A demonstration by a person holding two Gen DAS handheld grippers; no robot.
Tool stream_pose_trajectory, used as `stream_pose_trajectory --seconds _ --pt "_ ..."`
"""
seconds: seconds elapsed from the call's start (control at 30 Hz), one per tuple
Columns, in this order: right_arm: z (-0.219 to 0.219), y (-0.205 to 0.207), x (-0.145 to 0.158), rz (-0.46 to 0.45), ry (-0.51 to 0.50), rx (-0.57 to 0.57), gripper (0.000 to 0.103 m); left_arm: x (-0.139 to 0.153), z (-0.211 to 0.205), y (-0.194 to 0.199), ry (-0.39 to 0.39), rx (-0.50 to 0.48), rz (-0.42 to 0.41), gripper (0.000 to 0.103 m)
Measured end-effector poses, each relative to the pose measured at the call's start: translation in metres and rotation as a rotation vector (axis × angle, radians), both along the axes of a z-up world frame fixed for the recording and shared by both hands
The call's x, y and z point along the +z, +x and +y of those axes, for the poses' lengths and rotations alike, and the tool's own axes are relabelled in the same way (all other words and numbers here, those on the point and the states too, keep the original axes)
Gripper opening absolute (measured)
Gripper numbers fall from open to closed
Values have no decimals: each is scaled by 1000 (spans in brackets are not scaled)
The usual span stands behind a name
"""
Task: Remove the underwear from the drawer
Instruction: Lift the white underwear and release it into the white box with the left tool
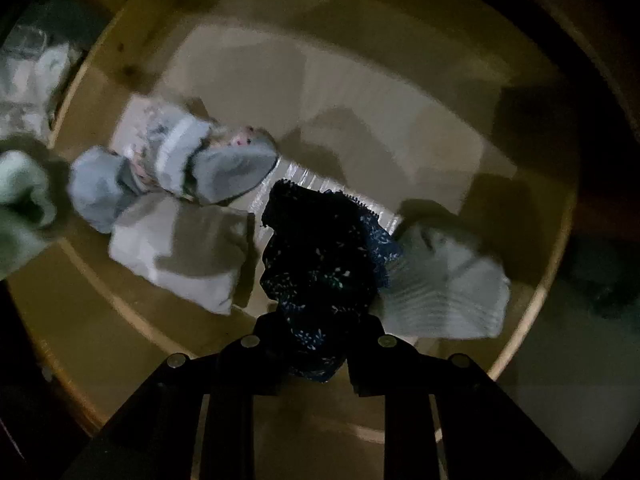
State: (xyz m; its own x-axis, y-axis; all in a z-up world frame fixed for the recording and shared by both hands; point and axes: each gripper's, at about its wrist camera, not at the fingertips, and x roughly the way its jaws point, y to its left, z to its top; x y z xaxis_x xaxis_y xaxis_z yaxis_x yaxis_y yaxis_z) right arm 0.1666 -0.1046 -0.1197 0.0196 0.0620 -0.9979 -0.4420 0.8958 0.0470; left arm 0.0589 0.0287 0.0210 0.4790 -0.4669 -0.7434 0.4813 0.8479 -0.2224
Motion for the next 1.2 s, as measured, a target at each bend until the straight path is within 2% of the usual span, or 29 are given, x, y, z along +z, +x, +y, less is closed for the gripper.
stream_pose_trajectory --seconds 0.13,0.2,0.27,0.4,0.5,0.6,0.7,0.87,1.0,1.2 --pt "-15 -9 26 -59 61 -66 20 2 2 -1 -9 5 -3 12" --pt "-38 -7 41 -87 98 -104 20 5 2 -2 -13 5 -11 12" --pt "-45 -9 45 -95 123 -131 20 11 1 -5 -10 4 -31 12" --pt "-52 -12 46 -89 169 -169 20 25 2 -10 -16 19 -67 12" --pt "-50 -19 24 -87 180 -168 20 37 5 -12 -33 34 -78 12" --pt "-45 -21 10 -87 195 -173 20 51 10 -10 -74 55 -72 12" --pt "-45 -22 11 -87 206 -175 20 70 17 -9 -111 80 -83 12" --pt "-48 -22 10 -84 217 -176 20 116 24 -5 -155 106 -127 12" --pt "-46 -21 9 -86 232 -183 20 162 20 7 -159 97 -179 11" --pt "-49 -21 15 -94 254 -192 20 241 -4 46 -133 76 -319 11"
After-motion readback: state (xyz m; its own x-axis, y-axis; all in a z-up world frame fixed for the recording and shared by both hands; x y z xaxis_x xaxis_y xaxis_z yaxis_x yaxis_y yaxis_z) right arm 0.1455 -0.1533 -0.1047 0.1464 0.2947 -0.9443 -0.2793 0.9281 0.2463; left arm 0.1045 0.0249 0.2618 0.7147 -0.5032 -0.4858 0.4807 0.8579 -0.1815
